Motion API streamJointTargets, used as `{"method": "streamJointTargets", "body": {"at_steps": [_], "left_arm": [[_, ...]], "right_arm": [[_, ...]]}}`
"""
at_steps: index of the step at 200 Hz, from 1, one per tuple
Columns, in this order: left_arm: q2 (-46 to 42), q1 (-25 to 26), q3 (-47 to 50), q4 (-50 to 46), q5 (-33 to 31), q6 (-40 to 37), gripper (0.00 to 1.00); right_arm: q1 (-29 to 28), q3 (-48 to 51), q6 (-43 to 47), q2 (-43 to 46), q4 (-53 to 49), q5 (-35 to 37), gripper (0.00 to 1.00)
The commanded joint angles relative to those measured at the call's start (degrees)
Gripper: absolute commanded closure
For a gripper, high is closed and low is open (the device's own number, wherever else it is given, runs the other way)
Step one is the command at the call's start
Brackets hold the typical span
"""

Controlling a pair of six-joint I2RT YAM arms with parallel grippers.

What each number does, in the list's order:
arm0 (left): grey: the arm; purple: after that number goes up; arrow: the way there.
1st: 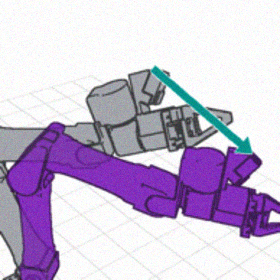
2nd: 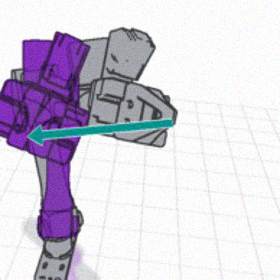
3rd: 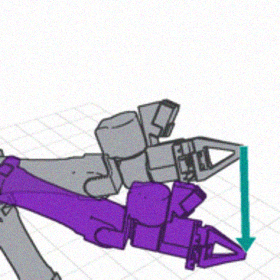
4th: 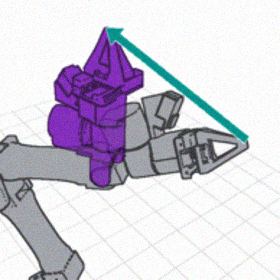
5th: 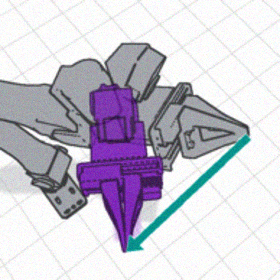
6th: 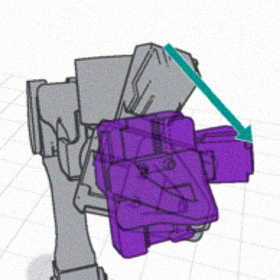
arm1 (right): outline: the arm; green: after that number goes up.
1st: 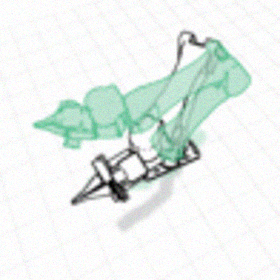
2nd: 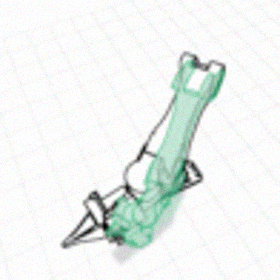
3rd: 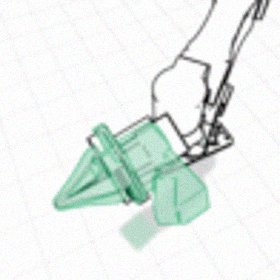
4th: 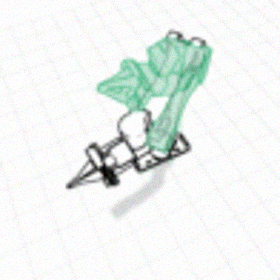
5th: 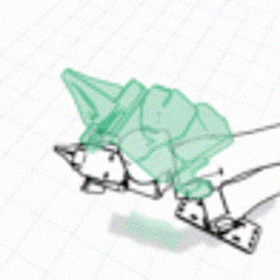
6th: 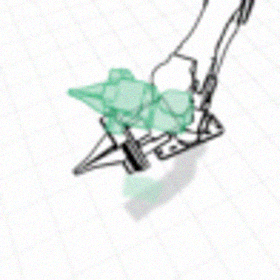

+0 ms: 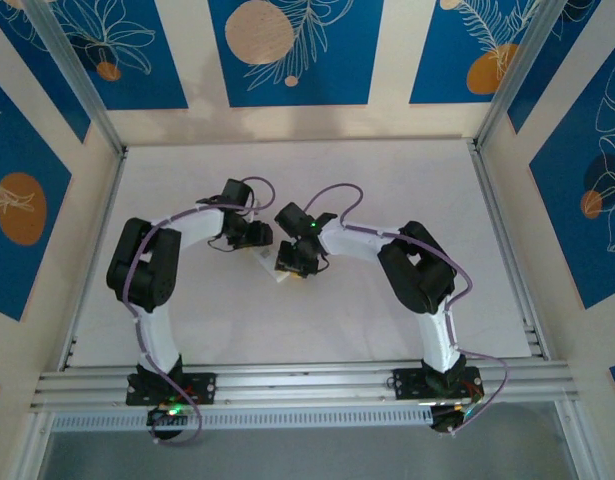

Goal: Load the batteries into the remote control

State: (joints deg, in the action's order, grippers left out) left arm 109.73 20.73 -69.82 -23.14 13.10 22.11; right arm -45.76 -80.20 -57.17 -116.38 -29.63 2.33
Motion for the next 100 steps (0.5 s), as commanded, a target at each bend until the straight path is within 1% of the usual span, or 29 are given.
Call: {"method": "streamJointTargets", "body": {"at_steps": [1,9,38,53,82,97,100], "left_arm": [[-0.6,0.1,1.9,-3.0,2.6,0.6,0.44],[-1.0,0.1,1.8,-3.2,2.4,0.6,0.41],[-3.5,-0.7,0.5,-4.7,1.3,0.4,0.27],[-5.8,-1.3,-0.4,-5.6,1.0,0.3,0.22],[-13.1,-3.1,-1.7,-8.2,1.0,0.7,0.15],[-18.2,-4.6,-0.4,-8.4,2.4,2.1,0.12],[-19.6,-5.0,0.1,-8.4,2.7,2.4,0.12]], "right_arm": [[-0.8,1.0,3.5,-2.9,1.6,3.8,0.65],[-0.8,0.2,5.0,-1.4,0.8,4.7,0.62],[-0.9,-3.2,10.8,3.9,-3.2,7.1,0.42],[-1.1,-3.0,13.7,6.9,-3.9,7.3,0.38],[-2.1,0.7,20.5,11.3,-1.8,10.4,0.25],[-2.7,1.2,24.8,11.0,-0.2,11.9,0.17],[-2.9,1.0,25.8,10.7,0.0,12.2,0.13]]}}
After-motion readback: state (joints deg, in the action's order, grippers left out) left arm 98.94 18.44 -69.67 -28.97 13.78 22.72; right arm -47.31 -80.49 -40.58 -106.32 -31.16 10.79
